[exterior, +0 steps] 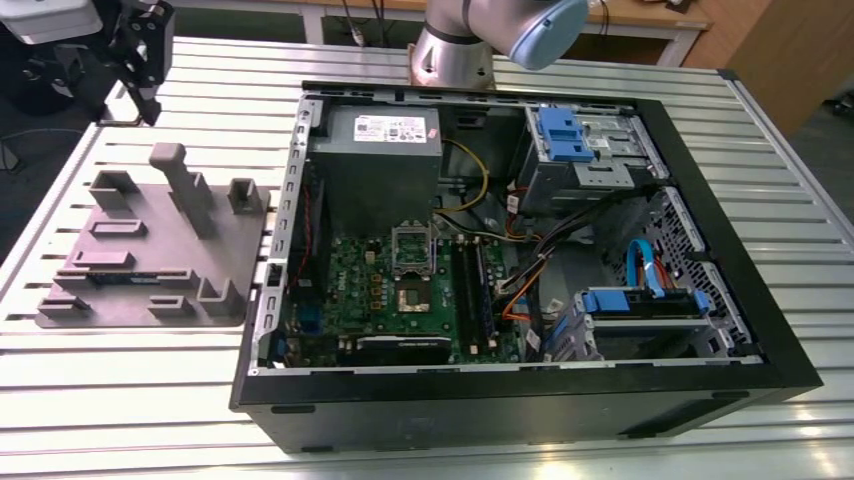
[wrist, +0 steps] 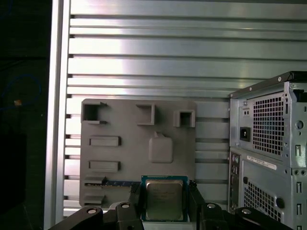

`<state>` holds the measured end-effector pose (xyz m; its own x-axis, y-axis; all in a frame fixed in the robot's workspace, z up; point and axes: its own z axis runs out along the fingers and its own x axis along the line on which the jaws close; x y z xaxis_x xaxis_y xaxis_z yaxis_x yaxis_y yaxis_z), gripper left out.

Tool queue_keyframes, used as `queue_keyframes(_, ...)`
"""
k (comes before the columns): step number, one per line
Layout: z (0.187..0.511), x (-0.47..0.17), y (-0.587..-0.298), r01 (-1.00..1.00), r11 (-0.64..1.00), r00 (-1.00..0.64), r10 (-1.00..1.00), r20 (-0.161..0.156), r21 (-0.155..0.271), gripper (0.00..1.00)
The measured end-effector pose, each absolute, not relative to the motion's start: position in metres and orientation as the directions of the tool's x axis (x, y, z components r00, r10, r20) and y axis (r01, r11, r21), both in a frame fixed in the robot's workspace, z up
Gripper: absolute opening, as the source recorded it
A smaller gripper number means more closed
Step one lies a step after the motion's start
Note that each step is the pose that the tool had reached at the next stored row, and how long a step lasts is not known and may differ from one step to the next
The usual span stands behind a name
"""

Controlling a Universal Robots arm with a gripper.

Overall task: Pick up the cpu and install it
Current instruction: 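Pick up the cpu and move it towards the insertion slot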

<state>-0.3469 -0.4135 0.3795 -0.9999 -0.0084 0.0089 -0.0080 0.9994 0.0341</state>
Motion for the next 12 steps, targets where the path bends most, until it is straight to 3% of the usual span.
queue_keyframes(12, 0.3795, -0.3443, -0.4135, -0.008, 0.999, -1.0, -0.008, 0.009, 0.034, 0.47)
